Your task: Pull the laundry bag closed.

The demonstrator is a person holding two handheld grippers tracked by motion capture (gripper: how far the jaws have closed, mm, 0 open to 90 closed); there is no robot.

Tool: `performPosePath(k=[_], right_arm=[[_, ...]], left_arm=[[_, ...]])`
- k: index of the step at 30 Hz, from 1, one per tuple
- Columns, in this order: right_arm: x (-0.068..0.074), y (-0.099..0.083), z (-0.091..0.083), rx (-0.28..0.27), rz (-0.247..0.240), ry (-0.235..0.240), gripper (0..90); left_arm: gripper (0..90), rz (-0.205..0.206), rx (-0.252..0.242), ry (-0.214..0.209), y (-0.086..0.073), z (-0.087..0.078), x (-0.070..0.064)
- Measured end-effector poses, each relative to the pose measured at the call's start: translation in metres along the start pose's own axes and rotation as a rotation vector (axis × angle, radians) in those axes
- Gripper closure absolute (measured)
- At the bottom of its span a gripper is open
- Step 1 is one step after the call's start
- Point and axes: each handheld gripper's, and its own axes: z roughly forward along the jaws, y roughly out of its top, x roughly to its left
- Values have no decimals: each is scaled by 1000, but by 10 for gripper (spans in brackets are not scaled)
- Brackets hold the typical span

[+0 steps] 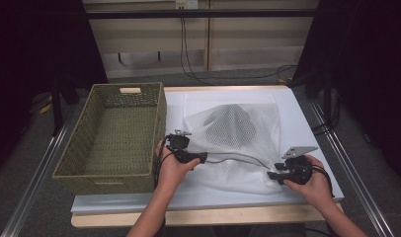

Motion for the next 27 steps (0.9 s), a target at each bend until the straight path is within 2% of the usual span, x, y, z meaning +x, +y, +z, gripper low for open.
performPosePath(k=[1, 3, 4, 5, 8, 10, 11, 13, 16, 17, 22, 23, 24, 26, 27], right_arm=[[1, -1, 0, -7, -8, -18, 613], [2, -1, 0, -1, -10, -17, 650], [2, -1, 0, -4, -21, -18, 706], [3, -1, -1, 0, -25, -39, 748], [3, -1, -1, 7, -44, -13, 846], [1, -1, -1, 0, -53, -7, 854], [0, -1, -2, 9, -33, 0, 856], [-4, -1, -5, 20, -36, -7, 859], [-15, -3, -11, 16, -11, -11, 860], [-18, -4, -15, 25, 18, -13, 860], [-30, -7, -21, 0, 32, -18, 861], [-32, -7, -20, -3, 27, -27, 860], [-34, -8, -21, -6, 38, -19, 860], [-37, -9, -22, -5, 54, -36, 860], [-40, -10, -22, -7, 54, -26, 860]], left_arm=[[99, 4, 1, 0, 0, 0, 0], [99, -3, -5, 0, 0, 1, -1], [99, 0, -4, -1, 0, 1, -1], [99, 1, -2, 0, 0, 1, -1], [100, 12, 7, 1, 0, 0, 0], [100, 15, 4, 2, -1, -1, -1], [101, 7, 0, 5, -1, -1, -1], [101, 12, 4, 2, -1, -3, 0], [102, 9, 3, -1, -1, -3, 1], [102, 7, 2, 3, -1, -3, 1], [102, -2, 6, 11, -2, -3, 1], [102, 7, 16, 13, -3, -4, 2], [101, -1, 18, 13, -5, -3, 2], [100, 0, 24, 17, -8, -3, 4], [104, 0, 25, 14, -9, -2, 3]])
